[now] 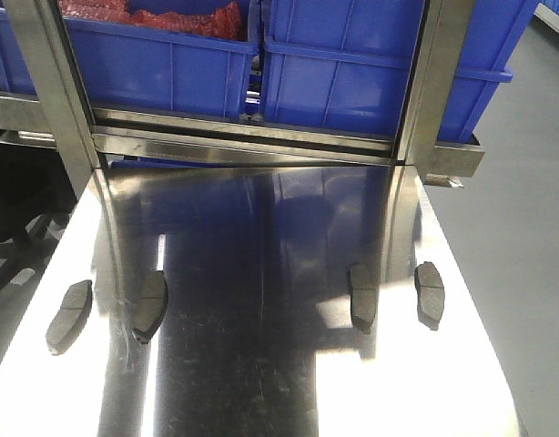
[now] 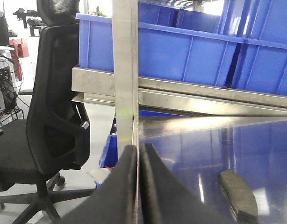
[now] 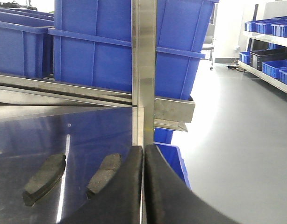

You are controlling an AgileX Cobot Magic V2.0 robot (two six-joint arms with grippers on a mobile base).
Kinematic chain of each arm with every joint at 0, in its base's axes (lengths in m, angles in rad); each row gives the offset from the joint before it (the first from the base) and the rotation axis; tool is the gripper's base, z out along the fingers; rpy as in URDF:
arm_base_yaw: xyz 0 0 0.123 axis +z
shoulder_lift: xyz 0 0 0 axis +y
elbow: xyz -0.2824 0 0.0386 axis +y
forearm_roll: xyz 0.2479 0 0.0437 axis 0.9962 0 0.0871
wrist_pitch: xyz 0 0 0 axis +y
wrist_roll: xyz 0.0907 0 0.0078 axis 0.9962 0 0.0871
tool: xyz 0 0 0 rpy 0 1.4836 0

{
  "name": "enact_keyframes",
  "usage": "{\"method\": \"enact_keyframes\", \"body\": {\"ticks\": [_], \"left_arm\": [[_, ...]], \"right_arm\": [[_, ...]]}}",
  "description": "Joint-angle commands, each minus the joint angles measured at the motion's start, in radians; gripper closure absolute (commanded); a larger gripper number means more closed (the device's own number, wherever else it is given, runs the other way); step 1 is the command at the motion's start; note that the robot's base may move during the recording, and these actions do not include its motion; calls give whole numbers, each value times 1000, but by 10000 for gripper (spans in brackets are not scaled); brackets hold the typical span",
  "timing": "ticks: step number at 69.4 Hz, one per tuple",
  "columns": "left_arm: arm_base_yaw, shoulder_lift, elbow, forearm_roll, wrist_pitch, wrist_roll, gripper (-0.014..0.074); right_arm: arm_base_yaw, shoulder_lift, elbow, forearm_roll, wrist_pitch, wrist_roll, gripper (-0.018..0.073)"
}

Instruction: Move and align brake pads A on conveyor

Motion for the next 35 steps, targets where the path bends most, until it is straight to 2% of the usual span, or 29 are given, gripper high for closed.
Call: {"method": "enact_keyframes", "body": {"ticks": [1,35], "left_arm": [[-2,-15,-11,-1,-71,-8,603],[-2,-15,-11,-1,-71,-8,603]], "right_arm": [[-6,-9,9,-5,-68,-6,568],[-6,-9,9,-5,-68,-6,568]]}}
